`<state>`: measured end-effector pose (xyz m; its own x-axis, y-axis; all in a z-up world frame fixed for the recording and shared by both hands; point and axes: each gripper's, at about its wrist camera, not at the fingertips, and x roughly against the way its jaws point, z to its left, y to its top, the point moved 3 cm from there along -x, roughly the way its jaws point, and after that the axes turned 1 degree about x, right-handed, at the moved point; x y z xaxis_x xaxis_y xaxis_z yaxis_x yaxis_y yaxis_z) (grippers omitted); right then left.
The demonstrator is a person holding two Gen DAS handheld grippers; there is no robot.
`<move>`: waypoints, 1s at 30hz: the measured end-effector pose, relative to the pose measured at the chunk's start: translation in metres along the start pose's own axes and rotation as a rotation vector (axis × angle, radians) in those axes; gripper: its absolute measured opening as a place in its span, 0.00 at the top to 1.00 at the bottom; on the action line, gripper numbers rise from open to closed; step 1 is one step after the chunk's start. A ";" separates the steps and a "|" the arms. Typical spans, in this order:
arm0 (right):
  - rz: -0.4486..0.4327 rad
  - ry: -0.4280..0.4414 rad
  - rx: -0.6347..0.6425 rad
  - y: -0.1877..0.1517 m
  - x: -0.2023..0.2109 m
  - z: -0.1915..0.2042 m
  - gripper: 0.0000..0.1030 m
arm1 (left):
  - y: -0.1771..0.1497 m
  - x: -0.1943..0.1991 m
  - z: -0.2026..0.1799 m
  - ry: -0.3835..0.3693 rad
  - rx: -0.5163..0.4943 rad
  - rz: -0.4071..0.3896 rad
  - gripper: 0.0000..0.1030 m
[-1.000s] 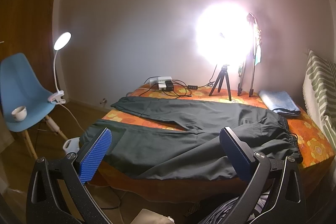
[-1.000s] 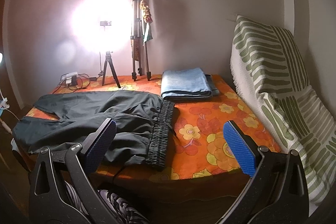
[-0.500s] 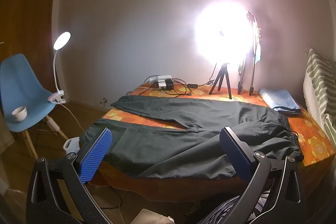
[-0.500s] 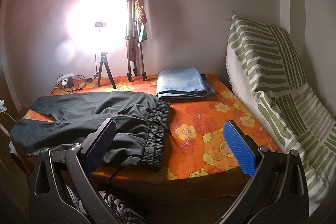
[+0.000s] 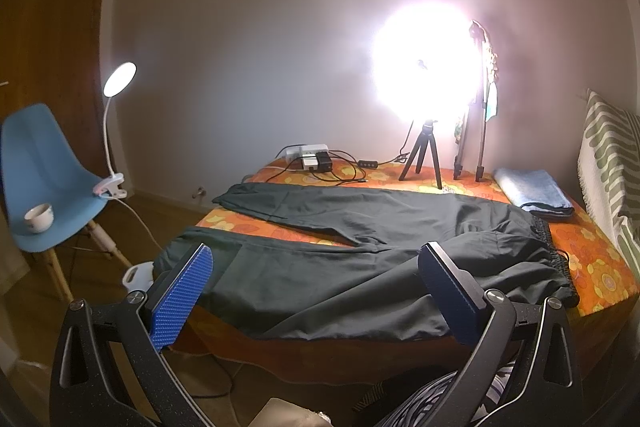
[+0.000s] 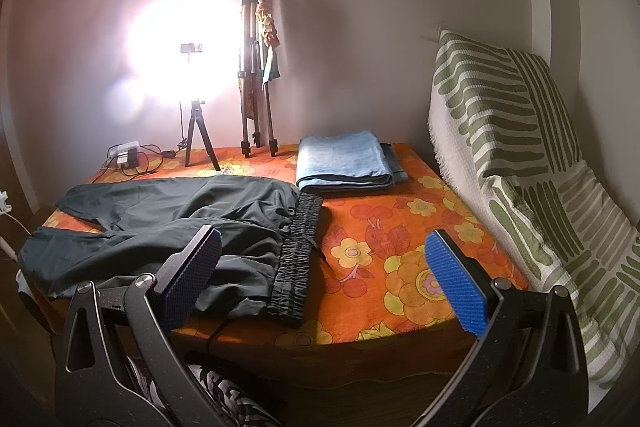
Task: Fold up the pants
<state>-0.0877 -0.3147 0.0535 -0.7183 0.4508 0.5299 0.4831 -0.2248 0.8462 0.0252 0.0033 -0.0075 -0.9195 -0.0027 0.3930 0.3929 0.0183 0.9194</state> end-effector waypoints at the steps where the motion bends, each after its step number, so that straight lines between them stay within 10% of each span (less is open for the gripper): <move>1: 0.001 0.001 -0.001 0.000 0.000 0.001 0.00 | 0.000 0.000 0.001 0.000 0.002 0.001 0.00; 30: -0.001 0.360 0.337 -0.034 0.032 0.038 0.12 | -0.044 0.003 0.139 0.233 0.134 0.173 0.12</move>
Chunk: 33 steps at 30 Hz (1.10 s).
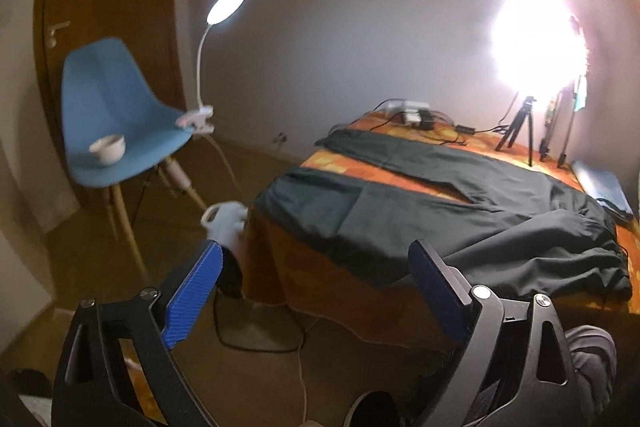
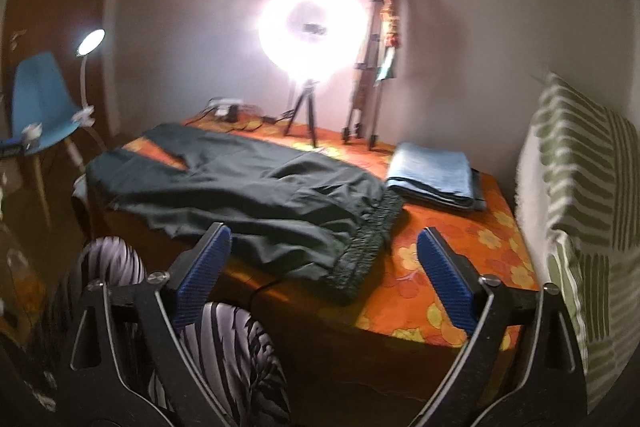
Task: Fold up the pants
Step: 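Move the right gripper to the trousers' waistband and close on it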
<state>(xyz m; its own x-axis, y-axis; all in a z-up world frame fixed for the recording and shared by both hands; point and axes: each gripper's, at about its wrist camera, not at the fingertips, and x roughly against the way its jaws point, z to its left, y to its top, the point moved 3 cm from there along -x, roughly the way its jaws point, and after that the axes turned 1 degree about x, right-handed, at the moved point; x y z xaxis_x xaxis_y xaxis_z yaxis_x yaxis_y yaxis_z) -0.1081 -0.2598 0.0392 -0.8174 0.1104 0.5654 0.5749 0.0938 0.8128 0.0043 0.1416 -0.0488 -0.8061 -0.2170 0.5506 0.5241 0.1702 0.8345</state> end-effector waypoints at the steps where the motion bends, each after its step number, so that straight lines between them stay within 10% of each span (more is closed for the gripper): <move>1: 0.009 0.007 0.011 -0.002 -0.003 0.003 0.13 | -0.001 -0.005 0.003 0.001 0.010 0.014 0.15; 20: 0.292 0.177 0.253 -0.036 -0.144 0.075 0.28 | -0.022 -0.103 -0.023 -0.108 0.033 0.174 0.16; 33: 0.400 0.228 0.520 -0.048 -0.243 0.135 0.28 | -0.036 -0.165 0.041 0.002 0.146 0.245 0.16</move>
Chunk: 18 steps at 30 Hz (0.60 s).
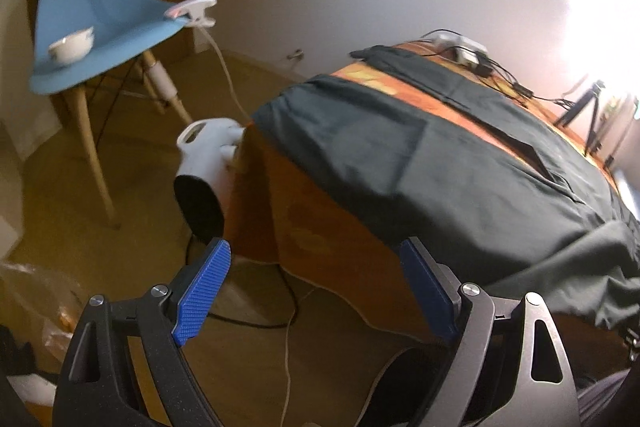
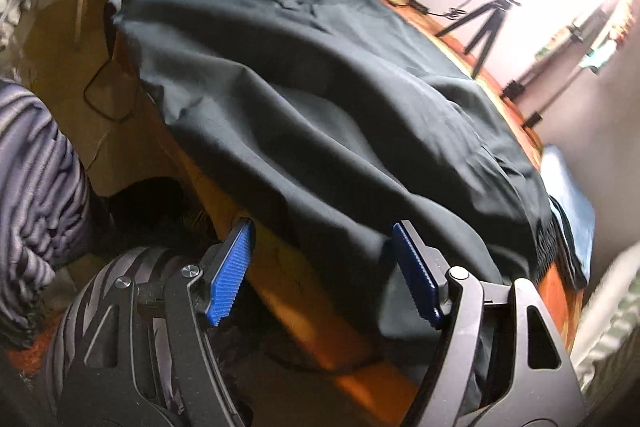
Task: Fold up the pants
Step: 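Move the right gripper to the trousers' waistband and close on it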
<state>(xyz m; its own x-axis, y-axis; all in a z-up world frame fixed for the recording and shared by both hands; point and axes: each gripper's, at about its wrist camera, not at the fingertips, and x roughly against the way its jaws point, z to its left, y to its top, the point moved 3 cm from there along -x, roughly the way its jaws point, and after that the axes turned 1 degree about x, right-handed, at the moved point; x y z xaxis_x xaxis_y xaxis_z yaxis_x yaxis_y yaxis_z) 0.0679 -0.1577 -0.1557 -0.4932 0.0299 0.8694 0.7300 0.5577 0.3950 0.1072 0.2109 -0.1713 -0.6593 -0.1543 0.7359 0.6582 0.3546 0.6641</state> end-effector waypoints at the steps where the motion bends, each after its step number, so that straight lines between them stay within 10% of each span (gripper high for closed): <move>1: -0.005 0.000 0.007 0.003 -0.002 0.000 0.28 | 0.001 -0.004 0.003 -0.002 0.008 0.002 0.16; 5: 0.007 0.007 0.016 0.012 -0.008 -0.003 0.29 | 0.010 -0.018 0.009 -0.024 0.035 0.008 0.16; 10: 0.035 0.024 -0.018 0.022 -0.013 -0.016 0.90 | 0.026 -0.042 0.018 -0.112 0.111 0.037 0.15; 18: -0.060 -0.061 -0.131 0.042 0.020 -0.059 0.95 | 0.052 -0.078 0.046 -0.176 0.282 0.049 0.15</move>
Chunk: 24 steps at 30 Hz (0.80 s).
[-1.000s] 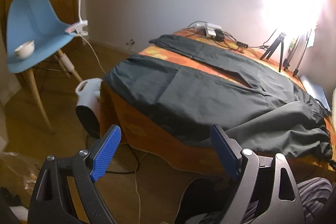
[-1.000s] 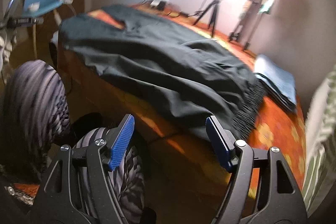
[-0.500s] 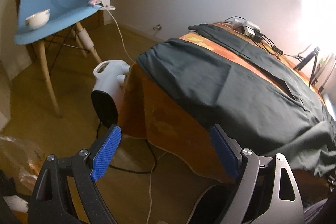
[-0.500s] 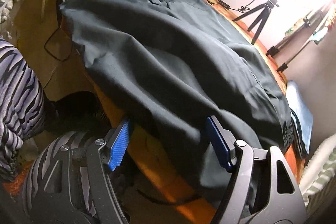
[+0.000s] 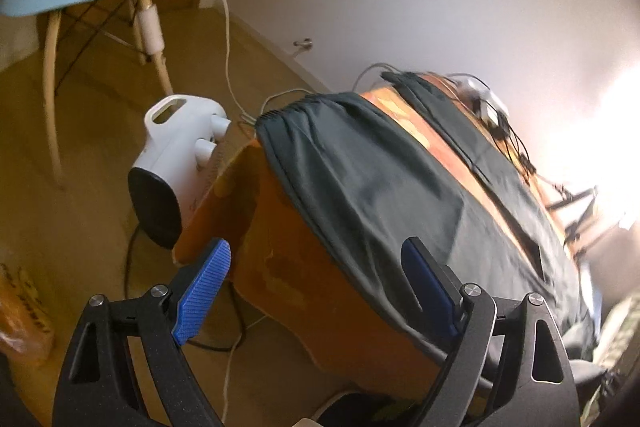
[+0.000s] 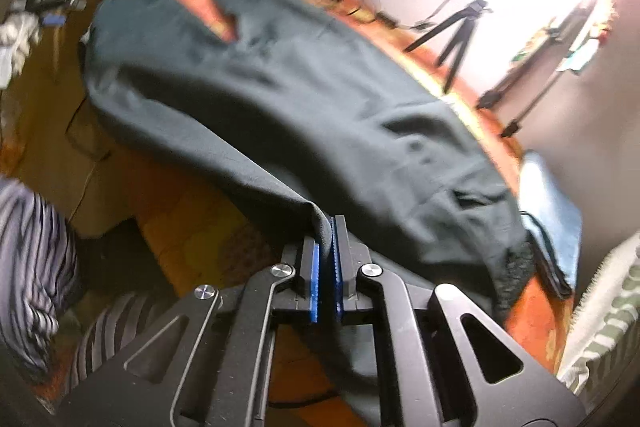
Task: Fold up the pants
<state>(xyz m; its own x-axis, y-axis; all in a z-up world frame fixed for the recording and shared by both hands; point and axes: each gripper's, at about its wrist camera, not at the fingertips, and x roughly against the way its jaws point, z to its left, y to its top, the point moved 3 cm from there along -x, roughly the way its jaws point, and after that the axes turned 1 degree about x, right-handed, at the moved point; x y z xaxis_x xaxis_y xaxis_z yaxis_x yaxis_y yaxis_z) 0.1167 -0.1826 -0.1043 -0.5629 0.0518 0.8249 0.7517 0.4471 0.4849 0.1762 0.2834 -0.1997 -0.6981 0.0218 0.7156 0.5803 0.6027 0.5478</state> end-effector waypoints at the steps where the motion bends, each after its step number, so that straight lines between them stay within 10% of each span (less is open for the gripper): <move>1: -0.010 -0.011 -0.012 0.003 0.003 -0.004 0.95 | 0.002 -0.003 0.002 -0.001 0.010 0.004 0.15; 24: -0.096 -0.112 -0.116 0.018 0.037 -0.042 0.97 | 0.015 -0.027 -0.014 -0.119 0.124 0.079 0.16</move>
<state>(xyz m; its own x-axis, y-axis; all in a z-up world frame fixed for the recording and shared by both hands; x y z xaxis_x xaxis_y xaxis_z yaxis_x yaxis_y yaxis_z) 0.1233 -0.2100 -0.0529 -0.6640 0.1158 0.7387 0.7236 0.3487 0.5957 0.2095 0.2809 -0.2048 -0.7013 0.1633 0.6939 0.5847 0.6886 0.4290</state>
